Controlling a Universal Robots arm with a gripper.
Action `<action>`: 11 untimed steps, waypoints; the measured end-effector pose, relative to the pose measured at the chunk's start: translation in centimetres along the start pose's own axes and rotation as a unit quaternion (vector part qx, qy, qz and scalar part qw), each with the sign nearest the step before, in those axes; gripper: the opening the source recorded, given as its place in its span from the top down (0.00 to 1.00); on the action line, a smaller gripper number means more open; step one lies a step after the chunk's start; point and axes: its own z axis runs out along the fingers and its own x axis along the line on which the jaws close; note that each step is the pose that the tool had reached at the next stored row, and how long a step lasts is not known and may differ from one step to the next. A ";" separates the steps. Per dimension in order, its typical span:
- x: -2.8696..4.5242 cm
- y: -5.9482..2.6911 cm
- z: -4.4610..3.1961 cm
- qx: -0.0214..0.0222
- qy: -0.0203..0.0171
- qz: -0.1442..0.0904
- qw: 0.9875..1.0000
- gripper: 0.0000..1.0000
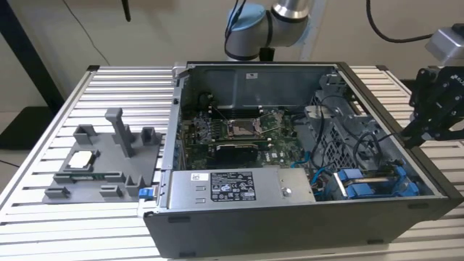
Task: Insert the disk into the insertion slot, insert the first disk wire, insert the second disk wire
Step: 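Insert the second disk wire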
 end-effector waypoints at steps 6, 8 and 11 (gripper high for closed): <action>0.02 -0.42 0.31 -0.021 0.001 0.003 1.000 0.73; 0.03 -0.48 0.42 -0.026 0.001 0.005 1.000 0.73; 0.04 -0.52 0.51 -0.029 0.001 0.006 1.000 0.73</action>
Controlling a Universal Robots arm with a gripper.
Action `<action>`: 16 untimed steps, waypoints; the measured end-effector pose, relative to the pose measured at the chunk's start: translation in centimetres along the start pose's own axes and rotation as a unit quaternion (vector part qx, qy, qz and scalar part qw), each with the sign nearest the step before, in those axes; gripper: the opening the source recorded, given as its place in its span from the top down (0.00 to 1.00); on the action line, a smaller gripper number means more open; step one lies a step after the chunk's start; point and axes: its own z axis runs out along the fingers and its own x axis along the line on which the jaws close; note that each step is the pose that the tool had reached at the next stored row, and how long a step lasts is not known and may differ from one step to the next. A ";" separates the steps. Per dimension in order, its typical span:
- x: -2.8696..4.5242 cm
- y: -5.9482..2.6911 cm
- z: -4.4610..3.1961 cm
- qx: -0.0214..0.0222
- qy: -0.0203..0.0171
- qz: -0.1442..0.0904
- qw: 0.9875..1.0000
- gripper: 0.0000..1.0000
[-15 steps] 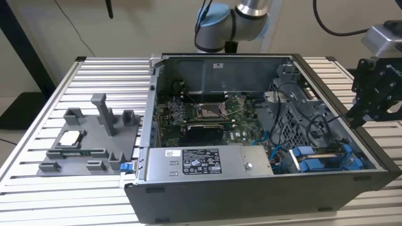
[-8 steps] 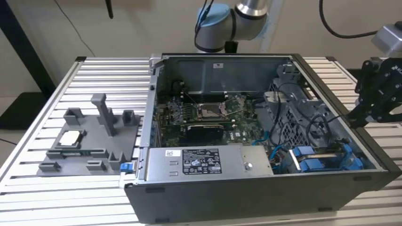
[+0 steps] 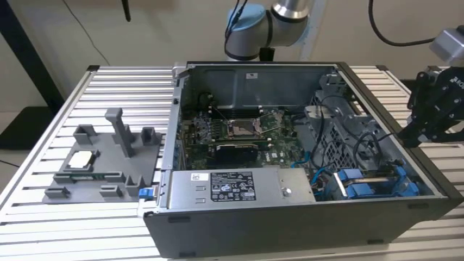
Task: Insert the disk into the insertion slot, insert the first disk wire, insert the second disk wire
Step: 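Insert the second disk wire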
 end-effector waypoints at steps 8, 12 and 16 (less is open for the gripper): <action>0.05 -0.02 0.01 0.000 -0.001 0.000 1.000 0.82; 0.13 -0.01 -0.06 0.000 -0.001 0.000 1.000 0.82; 0.14 0.05 -0.52 -0.001 -0.001 0.000 1.000 0.84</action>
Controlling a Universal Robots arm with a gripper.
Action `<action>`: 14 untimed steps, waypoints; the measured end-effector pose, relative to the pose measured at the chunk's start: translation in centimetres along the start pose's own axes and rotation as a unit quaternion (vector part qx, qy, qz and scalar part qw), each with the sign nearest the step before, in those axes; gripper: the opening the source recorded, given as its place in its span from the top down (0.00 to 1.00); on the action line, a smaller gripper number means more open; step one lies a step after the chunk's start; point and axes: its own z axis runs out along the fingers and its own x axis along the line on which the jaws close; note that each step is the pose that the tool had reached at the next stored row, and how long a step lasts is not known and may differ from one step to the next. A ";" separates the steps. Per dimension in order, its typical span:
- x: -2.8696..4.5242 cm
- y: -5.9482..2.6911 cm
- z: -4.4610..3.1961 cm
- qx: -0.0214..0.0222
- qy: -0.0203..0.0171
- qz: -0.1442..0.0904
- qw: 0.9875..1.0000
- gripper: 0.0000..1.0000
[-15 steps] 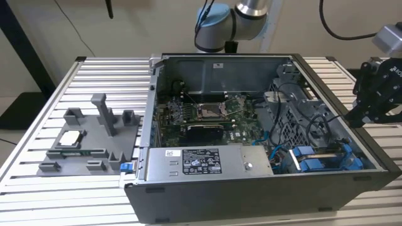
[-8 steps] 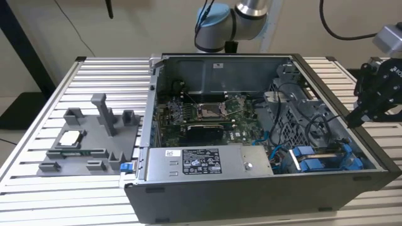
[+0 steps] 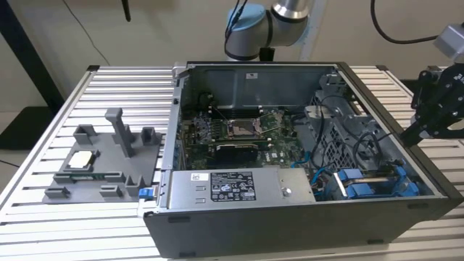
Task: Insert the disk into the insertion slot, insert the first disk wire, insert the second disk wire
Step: 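Insert the second disk wire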
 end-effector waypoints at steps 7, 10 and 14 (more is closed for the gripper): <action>-0.03 0.05 -0.42 0.000 0.006 0.001 1.000 0.84; -0.05 0.04 -0.40 0.004 0.023 0.002 1.000 0.83; -0.32 0.05 -0.20 0.011 0.046 0.005 0.999 0.76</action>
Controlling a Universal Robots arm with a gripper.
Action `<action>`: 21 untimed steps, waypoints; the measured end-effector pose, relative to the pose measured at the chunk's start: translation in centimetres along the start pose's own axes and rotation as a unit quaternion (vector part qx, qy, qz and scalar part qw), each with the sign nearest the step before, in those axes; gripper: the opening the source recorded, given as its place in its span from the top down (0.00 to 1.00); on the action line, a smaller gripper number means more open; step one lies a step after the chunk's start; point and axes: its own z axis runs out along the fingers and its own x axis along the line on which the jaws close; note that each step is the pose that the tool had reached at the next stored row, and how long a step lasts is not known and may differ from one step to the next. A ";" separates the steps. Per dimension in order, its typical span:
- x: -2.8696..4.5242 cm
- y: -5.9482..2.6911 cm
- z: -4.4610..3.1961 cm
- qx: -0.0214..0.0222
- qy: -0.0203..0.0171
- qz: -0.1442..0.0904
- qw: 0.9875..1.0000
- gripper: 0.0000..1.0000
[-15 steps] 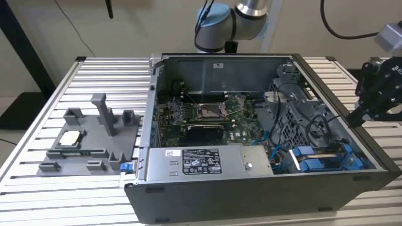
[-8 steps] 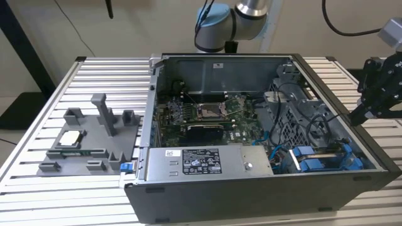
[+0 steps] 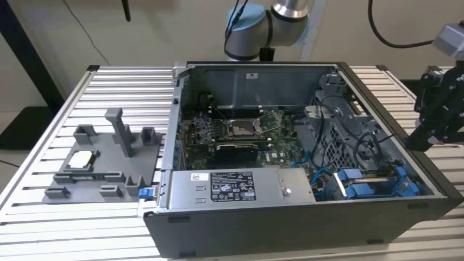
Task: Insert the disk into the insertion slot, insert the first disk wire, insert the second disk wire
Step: 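Insert the second disk wire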
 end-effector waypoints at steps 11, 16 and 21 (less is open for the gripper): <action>-1.02 0.11 -0.28 0.001 0.001 0.000 1.000 0.76; -1.29 0.10 -0.12 0.001 0.001 0.000 1.000 0.76; -1.29 0.02 0.45 0.001 0.001 0.000 1.000 0.76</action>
